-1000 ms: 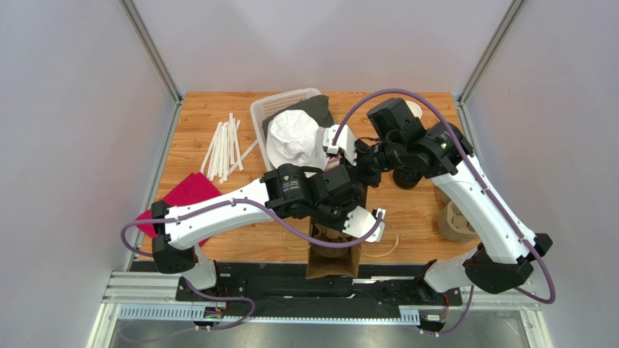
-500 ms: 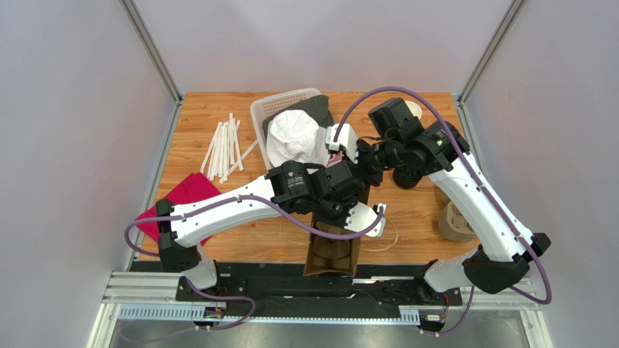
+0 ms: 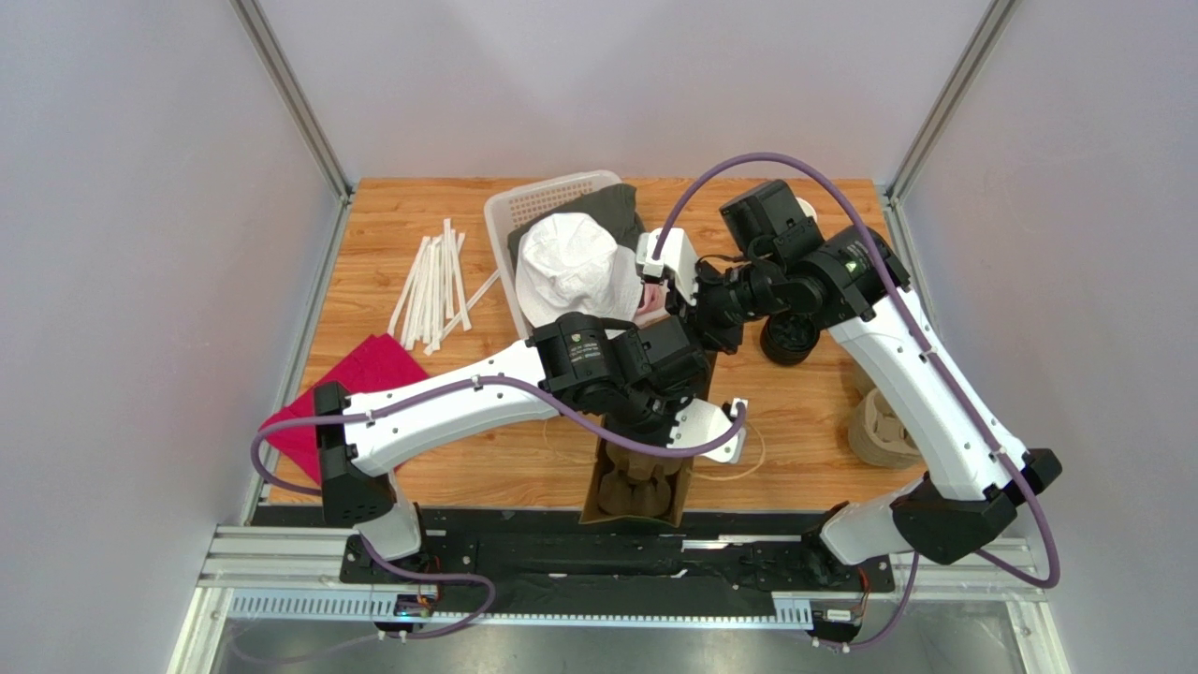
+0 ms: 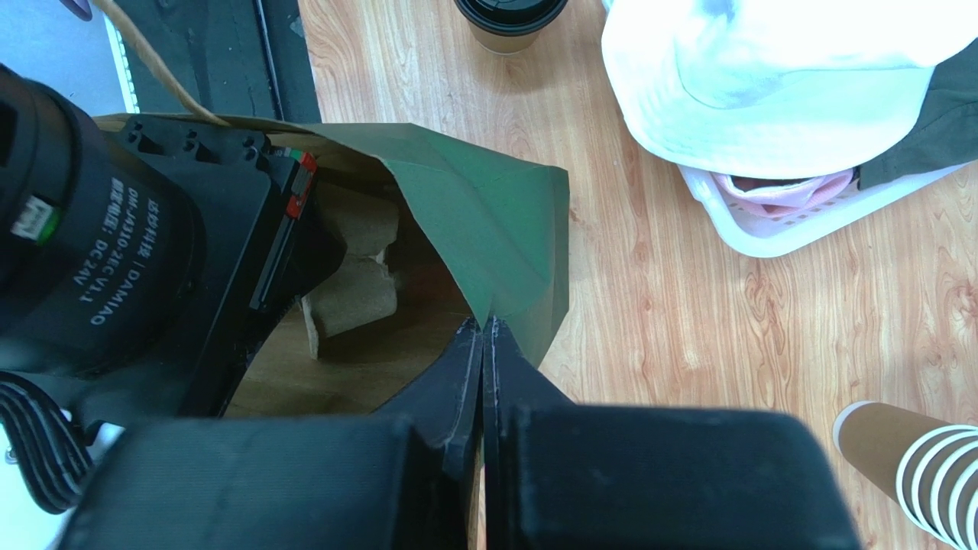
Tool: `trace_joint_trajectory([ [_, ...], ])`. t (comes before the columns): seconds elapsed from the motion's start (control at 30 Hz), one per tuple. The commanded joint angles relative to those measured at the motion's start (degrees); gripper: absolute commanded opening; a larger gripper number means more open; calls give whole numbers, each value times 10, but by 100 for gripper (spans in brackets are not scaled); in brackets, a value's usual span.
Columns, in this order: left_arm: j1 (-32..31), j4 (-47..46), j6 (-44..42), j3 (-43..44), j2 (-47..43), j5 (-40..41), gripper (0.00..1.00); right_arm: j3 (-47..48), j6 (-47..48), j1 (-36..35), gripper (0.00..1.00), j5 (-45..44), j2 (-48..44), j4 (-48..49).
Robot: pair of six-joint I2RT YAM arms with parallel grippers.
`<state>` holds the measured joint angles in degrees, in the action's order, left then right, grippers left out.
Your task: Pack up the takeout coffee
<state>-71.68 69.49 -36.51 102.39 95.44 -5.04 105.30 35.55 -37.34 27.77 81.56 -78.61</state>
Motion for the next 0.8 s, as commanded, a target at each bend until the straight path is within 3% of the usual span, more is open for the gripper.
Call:
trace_joint_trajectory([
  [0.0,4,11,10,1,9,-31,0,13,-11,0,0,27,-5,14],
  [0.27,13,4,13,-3,24,-24,2,9,-11,0,0,38,-6,7],
  [0.57,13,-35,19,0,-6,9,41,-3,-6,0,0,41,-8,7],
  [0.77,13,-44,27,4,-12,18,51,-3,-6,0,0,44,-5,4],
])
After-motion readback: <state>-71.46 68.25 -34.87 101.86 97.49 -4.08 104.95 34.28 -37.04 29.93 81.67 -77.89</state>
